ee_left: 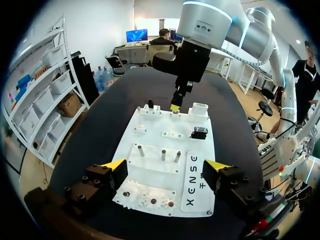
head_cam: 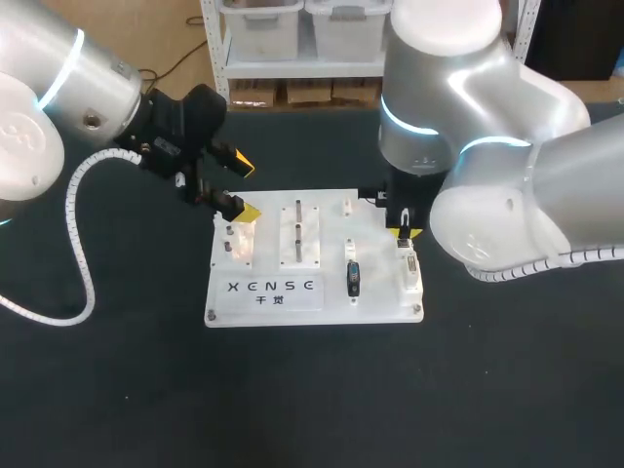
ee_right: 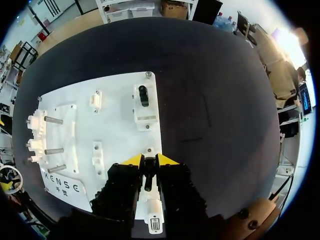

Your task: Insert the USB connector, Ethernet cable, and multi-pin plug into their matching sockets one by one.

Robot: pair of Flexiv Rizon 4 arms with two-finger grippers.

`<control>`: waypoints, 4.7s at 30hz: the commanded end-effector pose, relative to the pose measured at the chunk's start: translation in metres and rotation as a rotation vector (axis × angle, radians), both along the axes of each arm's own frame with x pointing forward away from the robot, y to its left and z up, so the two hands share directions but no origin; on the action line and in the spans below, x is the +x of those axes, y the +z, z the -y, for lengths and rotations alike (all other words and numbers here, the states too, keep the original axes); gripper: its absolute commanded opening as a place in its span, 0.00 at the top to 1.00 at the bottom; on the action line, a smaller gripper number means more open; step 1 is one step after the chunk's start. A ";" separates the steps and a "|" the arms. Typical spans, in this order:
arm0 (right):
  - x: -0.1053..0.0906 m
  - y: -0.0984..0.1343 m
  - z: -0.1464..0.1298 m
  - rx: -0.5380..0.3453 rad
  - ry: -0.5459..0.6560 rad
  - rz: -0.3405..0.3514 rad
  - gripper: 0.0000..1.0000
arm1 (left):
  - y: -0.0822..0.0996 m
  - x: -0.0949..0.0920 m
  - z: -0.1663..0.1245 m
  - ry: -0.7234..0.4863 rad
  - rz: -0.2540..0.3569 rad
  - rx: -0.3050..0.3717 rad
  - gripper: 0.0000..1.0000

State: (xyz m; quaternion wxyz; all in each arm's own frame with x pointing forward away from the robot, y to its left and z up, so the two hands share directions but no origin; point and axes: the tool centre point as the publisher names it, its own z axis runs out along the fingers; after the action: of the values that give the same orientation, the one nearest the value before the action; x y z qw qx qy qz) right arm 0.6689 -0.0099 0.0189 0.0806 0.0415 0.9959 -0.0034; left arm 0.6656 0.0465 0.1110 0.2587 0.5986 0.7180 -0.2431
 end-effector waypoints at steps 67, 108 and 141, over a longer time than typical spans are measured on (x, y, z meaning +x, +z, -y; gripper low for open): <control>-0.076 -0.008 -0.078 0.035 0.027 -0.070 0.59 | -0.001 -0.001 -0.001 -0.001 0.003 -0.003 0.00; -0.080 0.060 -0.012 0.027 0.028 0.080 1.00 | -0.001 -0.001 -0.001 -0.001 0.003 -0.003 0.00; -0.074 0.040 -0.002 -0.010 0.024 0.066 1.00 | -0.001 -0.001 -0.001 -0.001 0.003 -0.003 0.00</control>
State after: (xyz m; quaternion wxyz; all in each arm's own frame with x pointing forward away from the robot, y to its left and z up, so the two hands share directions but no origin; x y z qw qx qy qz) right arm 0.5949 -0.0087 0.0608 0.1133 0.0288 0.9931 -0.0053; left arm 0.6656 0.0465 0.1110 0.2587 0.5986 0.7180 -0.2431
